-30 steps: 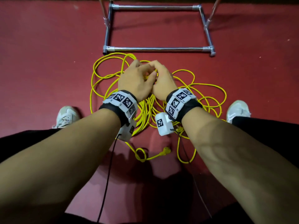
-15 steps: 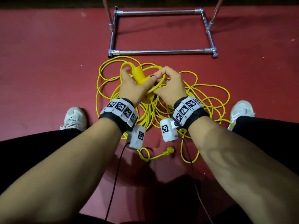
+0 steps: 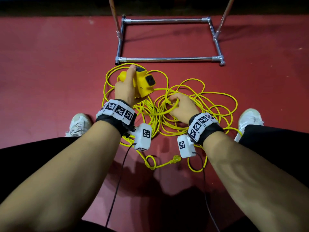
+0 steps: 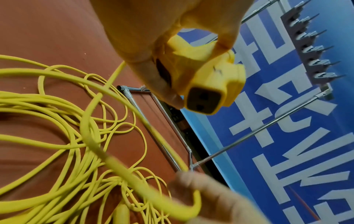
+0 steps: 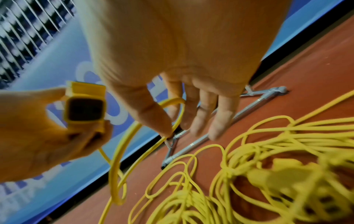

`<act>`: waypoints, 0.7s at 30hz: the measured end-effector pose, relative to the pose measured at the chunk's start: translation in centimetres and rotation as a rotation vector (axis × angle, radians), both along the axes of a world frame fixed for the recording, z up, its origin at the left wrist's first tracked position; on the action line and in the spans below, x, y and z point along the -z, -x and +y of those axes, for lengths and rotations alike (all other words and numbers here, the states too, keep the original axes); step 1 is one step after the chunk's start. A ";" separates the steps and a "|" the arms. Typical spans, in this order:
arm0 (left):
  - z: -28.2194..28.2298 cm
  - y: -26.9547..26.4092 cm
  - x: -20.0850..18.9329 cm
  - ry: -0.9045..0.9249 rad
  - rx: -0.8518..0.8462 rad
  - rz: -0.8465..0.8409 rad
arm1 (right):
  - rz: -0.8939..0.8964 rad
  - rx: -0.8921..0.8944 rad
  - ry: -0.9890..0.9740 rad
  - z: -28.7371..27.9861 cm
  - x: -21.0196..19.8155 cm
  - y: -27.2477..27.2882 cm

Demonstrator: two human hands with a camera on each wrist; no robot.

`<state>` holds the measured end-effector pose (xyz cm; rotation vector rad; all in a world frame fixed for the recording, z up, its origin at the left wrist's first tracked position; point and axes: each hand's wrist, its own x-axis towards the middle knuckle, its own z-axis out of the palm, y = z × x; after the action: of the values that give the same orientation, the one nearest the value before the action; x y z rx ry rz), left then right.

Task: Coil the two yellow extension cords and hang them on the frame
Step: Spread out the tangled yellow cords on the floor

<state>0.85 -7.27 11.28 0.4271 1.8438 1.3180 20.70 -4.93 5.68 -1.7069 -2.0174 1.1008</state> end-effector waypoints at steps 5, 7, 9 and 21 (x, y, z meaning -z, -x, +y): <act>-1.2 0.5 0.7 -0.081 -0.023 -0.250 | -0.334 -0.045 0.217 -1.4 2.1 -2.0; -1.9 1.0 1.3 -0.076 0.001 -0.258 | -0.340 0.046 0.230 -1.7 2.7 -2.3; -2.8 1.4 2.2 -0.021 0.069 -0.249 | -0.298 0.157 0.183 -1.8 2.9 -2.2; -8.1 0.4 12.6 0.657 0.665 0.737 | -0.293 -0.235 0.304 -6.5 7.5 0.2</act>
<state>0.48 -15.35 -1.31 1.1290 2.2704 0.0545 20.49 -11.48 -1.79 -1.9080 -2.3816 1.3612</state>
